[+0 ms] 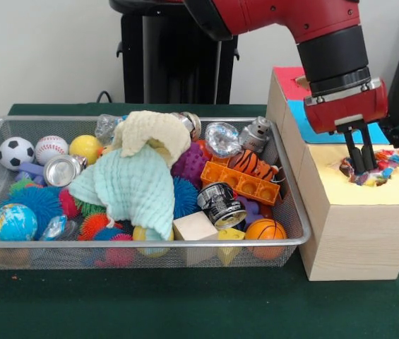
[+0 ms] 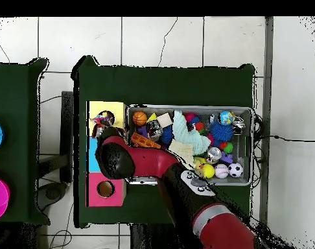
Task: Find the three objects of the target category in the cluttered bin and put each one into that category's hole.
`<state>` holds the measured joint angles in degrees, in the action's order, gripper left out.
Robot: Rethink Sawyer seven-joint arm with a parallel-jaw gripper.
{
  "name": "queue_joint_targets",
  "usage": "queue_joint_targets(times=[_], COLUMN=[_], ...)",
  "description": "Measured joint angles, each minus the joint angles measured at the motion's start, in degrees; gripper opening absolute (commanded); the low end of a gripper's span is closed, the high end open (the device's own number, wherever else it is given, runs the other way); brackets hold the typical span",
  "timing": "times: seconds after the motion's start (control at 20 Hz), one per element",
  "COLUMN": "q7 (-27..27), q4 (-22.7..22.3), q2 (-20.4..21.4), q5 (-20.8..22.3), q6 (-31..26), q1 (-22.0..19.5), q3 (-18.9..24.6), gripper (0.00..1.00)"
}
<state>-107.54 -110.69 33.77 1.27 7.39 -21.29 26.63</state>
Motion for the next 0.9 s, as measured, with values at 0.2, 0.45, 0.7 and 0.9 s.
queue_joint_targets(times=[0.2,0.45,0.7,0.9], q7=[0.0,0.0,0.0,0.0], q4=[1.2,4.8,7.0,8.3], q2=[-2.2,-5.1,-5.5,-5.1], q5=[0.1,2.7,5.9,5.8], q6=[1.4,5.4,7.9,7.9], q1=[0.7,2.3,4.6,7.9], q3=[-0.6,-1.6,-3.9,-7.5], gripper=[0.00,0.00,0.00,0.00])
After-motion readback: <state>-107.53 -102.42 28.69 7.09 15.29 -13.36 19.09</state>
